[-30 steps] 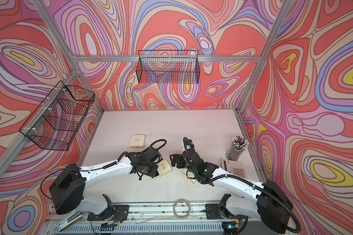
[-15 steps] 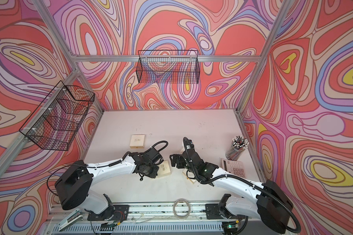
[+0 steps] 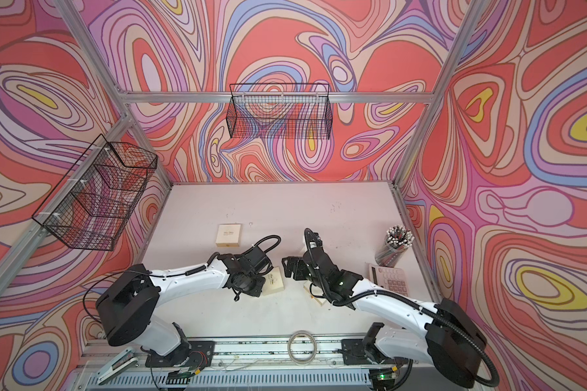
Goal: Take out the earrings from the drawer-style jewelry box
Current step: Pick up the earring from the drawer.
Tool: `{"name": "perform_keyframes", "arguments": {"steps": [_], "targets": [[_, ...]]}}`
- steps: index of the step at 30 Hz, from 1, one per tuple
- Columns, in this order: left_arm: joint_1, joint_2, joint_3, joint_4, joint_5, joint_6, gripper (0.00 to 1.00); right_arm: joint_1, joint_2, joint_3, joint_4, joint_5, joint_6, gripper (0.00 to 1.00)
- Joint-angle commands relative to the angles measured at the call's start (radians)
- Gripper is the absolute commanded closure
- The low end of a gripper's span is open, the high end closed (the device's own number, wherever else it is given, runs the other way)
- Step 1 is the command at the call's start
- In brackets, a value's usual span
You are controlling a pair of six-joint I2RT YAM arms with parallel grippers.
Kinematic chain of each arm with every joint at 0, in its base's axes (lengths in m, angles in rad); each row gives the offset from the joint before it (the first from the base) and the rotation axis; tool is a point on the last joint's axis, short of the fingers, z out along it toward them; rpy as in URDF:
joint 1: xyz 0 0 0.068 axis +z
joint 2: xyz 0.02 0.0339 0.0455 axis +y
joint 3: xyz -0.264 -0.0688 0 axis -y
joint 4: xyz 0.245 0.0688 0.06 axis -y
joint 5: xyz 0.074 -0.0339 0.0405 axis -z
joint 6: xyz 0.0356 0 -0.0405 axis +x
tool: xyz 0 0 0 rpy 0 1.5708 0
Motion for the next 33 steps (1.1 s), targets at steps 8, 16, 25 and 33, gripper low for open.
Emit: {"name": "perform_keyframes", "arguments": {"steps": [8, 16, 25, 33], "targets": [[-0.01, -0.045, -0.005, -0.047, -0.011, -0.03, 0.82, -0.004, 0.018, -0.014, 0.027, 0.001, 0.007, 0.03], [-0.011, -0.104, 0.019, -0.12, 0.0, -0.032, 0.85, -0.004, 0.032, 0.004, 0.035, 0.001, -0.003, 0.03], [-0.01, -0.164, 0.061, -0.176, -0.041, -0.058, 0.86, -0.004, 0.039, 0.02, 0.031, -0.001, -0.011, 0.03], [-0.003, -0.197, 0.177, -0.225, -0.117, -0.093, 0.85, -0.004, 0.032, 0.027, 0.052, 0.009, -0.027, 0.03]]}}
